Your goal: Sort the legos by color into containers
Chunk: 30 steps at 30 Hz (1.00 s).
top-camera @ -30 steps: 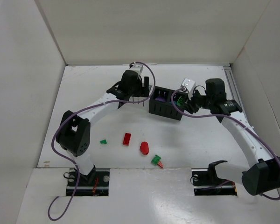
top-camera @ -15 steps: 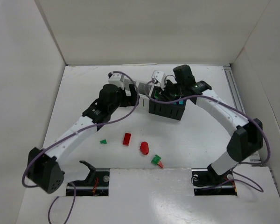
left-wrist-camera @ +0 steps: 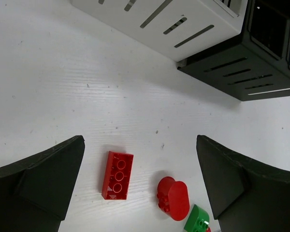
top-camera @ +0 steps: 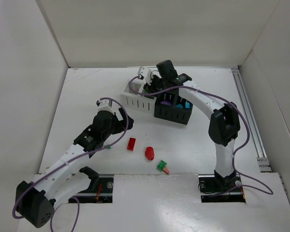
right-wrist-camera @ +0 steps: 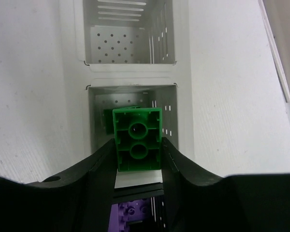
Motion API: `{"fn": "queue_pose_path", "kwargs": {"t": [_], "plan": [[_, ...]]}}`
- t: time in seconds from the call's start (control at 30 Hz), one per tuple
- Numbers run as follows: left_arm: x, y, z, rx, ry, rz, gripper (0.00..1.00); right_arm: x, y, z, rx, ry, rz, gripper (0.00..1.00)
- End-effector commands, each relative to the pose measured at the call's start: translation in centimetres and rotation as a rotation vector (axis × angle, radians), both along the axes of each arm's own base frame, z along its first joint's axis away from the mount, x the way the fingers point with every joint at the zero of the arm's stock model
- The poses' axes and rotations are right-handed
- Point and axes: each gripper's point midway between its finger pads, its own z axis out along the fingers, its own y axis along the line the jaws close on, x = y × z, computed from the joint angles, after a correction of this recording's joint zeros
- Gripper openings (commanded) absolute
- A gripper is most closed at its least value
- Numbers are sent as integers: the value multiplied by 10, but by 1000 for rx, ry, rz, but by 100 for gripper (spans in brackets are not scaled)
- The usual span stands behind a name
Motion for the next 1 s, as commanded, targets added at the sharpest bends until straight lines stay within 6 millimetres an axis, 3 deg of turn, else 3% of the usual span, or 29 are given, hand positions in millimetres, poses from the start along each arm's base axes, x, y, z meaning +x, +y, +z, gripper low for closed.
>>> {"fn": "queue_pose_path", "kwargs": {"t": [0.0, 0.17, 0.23, 0.33, 0.47, 0.5, 0.53, 0.6, 0.63, 0.7, 0.73, 0.77, 0.83, 0.87, 0.93, 0.97], "plan": [[-3, 6, 3, -47, 10, 61, 100, 11, 7, 30, 17, -84, -14, 45], [-4, 8, 1, -52, 22, 81, 100, 10, 10, 29, 12, -88, -13, 64], [-4, 11, -4, -34, 39, 91, 100, 7, 11, 27, -5, -86, -18, 67], [-4, 11, -4, -30, 45, 91, 100, 1, 9, 42, -15, -116, -7, 70], [-5, 11, -5, -42, 59, 102, 100, -31, 5, 53, -51, -146, 26, 73], [-4, 12, -5, -38, 56, 110, 100, -47, 10, 54, -58, -154, 63, 75], [-5, 12, -7, -40, 66, 115, 100, -67, 2, 55, -69, -163, 81, 79], [-5, 12, -7, -40, 66, 115, 100, -102, 8, 53, -71, -180, 139, 95], [-7, 13, -11, -34, 73, 116, 100, -129, -3, 40, -85, -151, 159, 100], [-6, 17, -12, -20, 74, 132, 100, -160, -3, 31, -85, -146, 199, 100], [-6, 17, -15, -14, 83, 133, 100, -187, 6, 25, -79, -140, 254, 100], [-5, 16, -11, -19, 75, 133, 100, -211, -3, 11, -80, -112, 270, 100], [-4, 16, -14, -20, 88, 138, 100, -251, 2, 0, -68, -68, 339, 100], [-4, 16, -14, -20, 88, 138, 100, -265, -7, -12, -69, -23, 308, 100], [-6, 12, -18, -29, 107, 127, 100, -279, -5, -20, -50, -13, 291, 100], [-6, 12, -18, -29, 107, 127, 100, -296, -1, -26, -41, 4, 321, 100]]}}
